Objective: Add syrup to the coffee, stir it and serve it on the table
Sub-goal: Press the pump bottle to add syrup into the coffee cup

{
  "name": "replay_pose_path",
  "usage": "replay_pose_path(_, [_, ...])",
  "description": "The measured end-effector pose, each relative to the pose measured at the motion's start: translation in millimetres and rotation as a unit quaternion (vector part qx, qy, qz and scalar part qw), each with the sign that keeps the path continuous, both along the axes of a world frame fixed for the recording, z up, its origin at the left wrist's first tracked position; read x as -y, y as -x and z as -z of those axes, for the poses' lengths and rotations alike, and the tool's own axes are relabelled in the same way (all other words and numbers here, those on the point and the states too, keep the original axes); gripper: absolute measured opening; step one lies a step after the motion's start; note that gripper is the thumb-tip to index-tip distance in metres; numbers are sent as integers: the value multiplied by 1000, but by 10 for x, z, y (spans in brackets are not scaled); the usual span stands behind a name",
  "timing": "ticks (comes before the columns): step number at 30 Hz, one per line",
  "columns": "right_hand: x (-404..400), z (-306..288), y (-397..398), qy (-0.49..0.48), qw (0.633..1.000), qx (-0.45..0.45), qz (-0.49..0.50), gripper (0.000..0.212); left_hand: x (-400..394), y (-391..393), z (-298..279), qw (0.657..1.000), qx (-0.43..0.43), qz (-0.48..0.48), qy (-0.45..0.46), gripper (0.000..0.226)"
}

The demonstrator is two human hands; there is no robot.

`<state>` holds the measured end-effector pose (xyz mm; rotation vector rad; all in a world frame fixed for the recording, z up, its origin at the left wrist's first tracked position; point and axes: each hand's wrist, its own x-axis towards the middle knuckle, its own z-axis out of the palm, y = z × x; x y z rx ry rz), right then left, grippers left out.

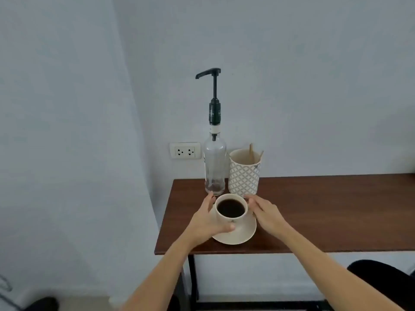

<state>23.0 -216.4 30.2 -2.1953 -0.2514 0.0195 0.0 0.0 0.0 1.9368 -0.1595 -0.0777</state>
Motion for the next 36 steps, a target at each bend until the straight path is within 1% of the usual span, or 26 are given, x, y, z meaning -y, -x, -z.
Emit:
replay_pose_path(3, [-6, 122, -65, -62, 998, -12, -11, 31, 168, -7, 55, 998, 36, -42, -6, 125])
replay_pose_path(6, [-5, 184, -101, -87, 996, -13, -25, 32, 307, 6, 101, 994, 72, -80, -6, 116])
replay_pose_path(9, [24, 191, -123, -95, 995, -3, -41, 32, 414, 36, 111, 988, 97, -120, -4, 110])
replay_pose_path(12, [54, 171, -131, -94, 994, 10, -51, 31, 486, 58, 90, 981, 122, -148, -1, 98])
replay_pose_path(18, [8, 44, -150, -131, 989, -12, -72, 30, 461, 76, 14, 972, 156, -177, 17, 88])
replay_pose_path(24, [-128, -356, -205, -152, 984, 25, -87, 29, 282, -26, -387, 965, 191, -179, 23, 84])
replay_pose_path(31, [-374, -1012, -354, -165, 976, 110, -90, 29, -24, -277, -1121, 964, 217, -150, 32, 82])
replay_pose_path(36, [-574, -1506, -499, -178, 971, 132, -88, 31, -217, -489, -1620, 958, 239, -149, 49, 86])
